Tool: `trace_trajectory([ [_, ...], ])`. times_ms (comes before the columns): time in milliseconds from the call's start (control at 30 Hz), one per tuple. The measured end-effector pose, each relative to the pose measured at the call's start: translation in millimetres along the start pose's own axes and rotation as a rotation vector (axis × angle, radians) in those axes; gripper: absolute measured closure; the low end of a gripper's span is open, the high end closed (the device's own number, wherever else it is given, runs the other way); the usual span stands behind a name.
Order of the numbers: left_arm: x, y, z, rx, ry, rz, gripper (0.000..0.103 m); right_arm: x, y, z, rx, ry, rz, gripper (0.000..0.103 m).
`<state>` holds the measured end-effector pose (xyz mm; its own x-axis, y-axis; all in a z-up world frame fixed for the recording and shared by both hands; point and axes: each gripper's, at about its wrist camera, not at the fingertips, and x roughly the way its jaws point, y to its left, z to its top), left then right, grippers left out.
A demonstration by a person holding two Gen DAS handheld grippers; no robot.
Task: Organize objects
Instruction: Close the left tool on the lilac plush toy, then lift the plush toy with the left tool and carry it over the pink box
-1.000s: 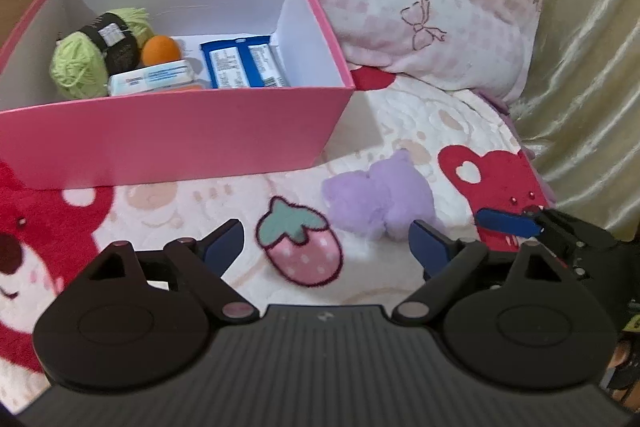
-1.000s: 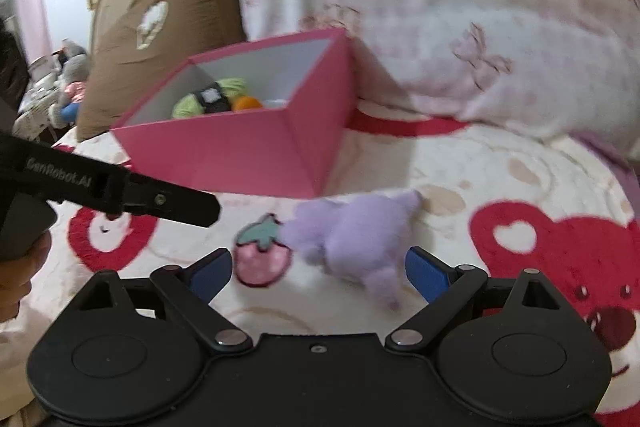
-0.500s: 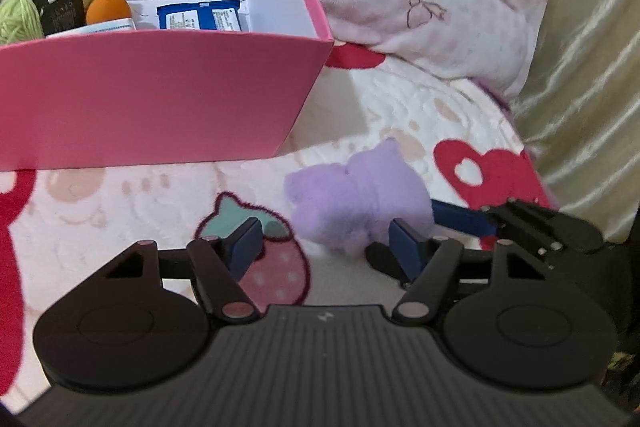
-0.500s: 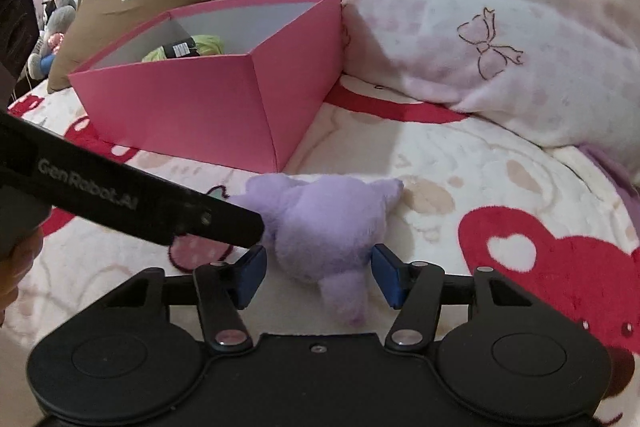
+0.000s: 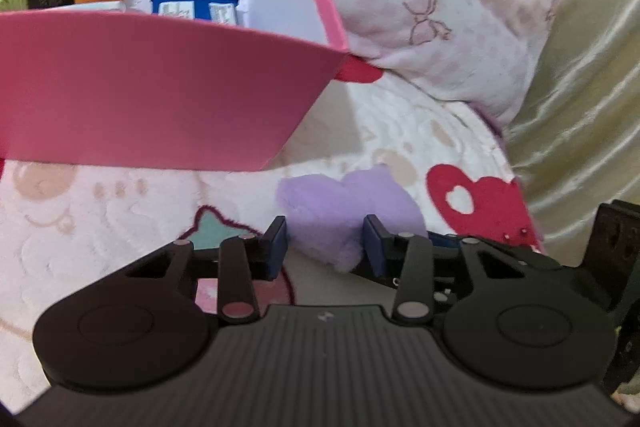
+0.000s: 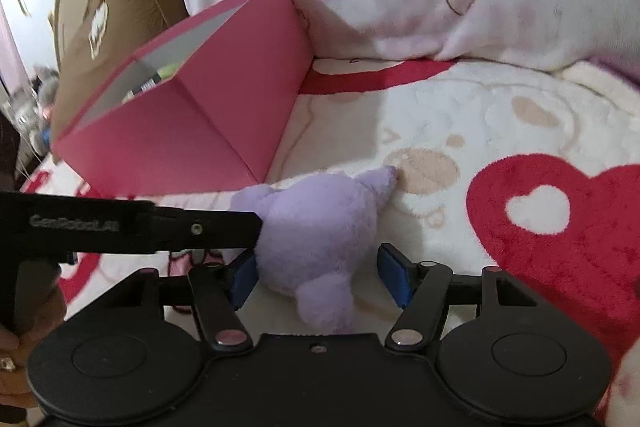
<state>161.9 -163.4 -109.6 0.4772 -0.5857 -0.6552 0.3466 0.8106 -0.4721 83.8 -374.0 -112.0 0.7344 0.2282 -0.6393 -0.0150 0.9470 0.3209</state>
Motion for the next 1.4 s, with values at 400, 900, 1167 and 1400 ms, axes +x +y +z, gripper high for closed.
trace_trajectory([
  [400,-12.1,-7.0,-13.7,0.021,0.028,0.034,0.064,-9.9,33.4,-6.2,-0.191,0.001,-0.111,0.051],
  [900,-68.6,-18.3,-20.8,-0.025,0.072,0.055,0.064,-45.7,67.5,-14.0,-0.209,-0.004,-0.083,0.052],
  [1167,-101.0,-23.8,-25.0,-0.057,0.086,0.071,0.064,-70.6,87.7,-9.8,-0.200,0.019,-0.049,0.052],
  [1400,-130.0,-25.4,-25.0,-0.032,0.101,0.120,0.064,-81.9,108.9,-6.2,-0.162,0.066,-0.012,0.052],
])
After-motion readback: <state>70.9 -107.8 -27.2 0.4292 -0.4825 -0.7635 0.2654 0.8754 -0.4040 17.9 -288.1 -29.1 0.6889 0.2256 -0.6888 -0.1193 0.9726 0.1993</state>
